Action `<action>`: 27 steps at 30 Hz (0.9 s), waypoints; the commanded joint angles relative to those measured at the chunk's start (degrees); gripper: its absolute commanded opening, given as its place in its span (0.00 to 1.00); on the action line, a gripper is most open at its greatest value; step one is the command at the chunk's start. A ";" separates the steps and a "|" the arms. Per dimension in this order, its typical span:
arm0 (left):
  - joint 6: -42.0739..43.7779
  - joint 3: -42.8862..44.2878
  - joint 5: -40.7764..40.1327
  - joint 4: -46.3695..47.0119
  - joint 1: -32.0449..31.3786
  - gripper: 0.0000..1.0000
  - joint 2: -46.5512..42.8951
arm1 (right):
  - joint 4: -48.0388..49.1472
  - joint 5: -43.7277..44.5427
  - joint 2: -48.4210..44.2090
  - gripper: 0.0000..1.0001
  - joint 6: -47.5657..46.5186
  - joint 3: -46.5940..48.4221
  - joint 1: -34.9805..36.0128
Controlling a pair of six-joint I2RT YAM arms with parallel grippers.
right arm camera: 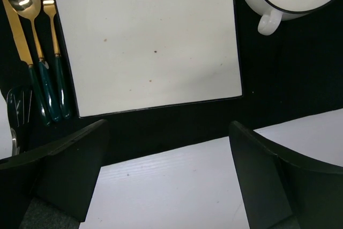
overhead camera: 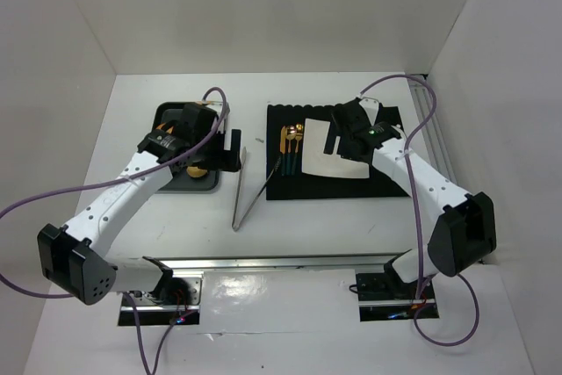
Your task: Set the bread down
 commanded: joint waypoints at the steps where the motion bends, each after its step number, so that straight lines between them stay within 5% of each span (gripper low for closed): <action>1: -0.77 0.02 0.66 0.70 -0.15 0.99 -1.26 | -2.23 2.41 -1.11 1.00 1.13 -0.11 -0.60; 13: 1.52 -8.68 1.27 2.64 -5.94 0.99 -0.31 | 0.30 0.39 -3.22 1.00 0.52 -2.03 -0.60; 18: -2.96 -12.81 -0.57 5.88 -12.18 0.99 2.16 | 4.01 -3.39 -6.47 1.00 -0.89 -4.68 -0.60; 27: -8.77 -18.62 -6.54 14.76 -13.86 0.99 7.88 | 4.01 -4.44 -5.95 1.00 -1.95 -3.54 -0.60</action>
